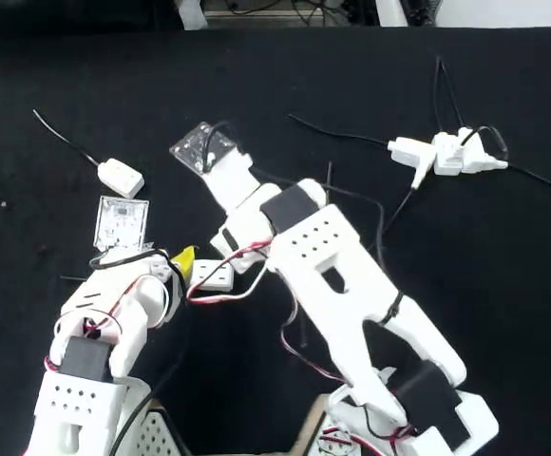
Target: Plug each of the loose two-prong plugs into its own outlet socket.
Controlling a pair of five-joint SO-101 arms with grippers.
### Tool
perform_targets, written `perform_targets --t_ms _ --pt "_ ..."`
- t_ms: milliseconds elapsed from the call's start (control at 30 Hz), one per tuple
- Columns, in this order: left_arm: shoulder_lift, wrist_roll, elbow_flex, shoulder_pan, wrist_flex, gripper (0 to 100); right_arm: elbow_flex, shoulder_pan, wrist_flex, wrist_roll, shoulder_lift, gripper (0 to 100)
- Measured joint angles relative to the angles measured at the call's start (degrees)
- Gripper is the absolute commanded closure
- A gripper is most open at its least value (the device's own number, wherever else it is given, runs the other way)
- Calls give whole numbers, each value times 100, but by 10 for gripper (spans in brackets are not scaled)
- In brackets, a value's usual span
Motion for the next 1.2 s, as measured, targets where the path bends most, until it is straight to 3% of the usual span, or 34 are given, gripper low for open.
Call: perform_targets --t_ms 733,933,1067,1200 --pt "0 0 0 0 0 793 431 651 -343 -167 1741 988" --pt "0 0 0 0 0 794 35 651 44 -185 1749 988" --pt "0 0 0 -18 0 794 -607 651 475 -536 1749 988" --pt "0 0 0 -536 0 793 -1125 352 826 -1169 1767 988"
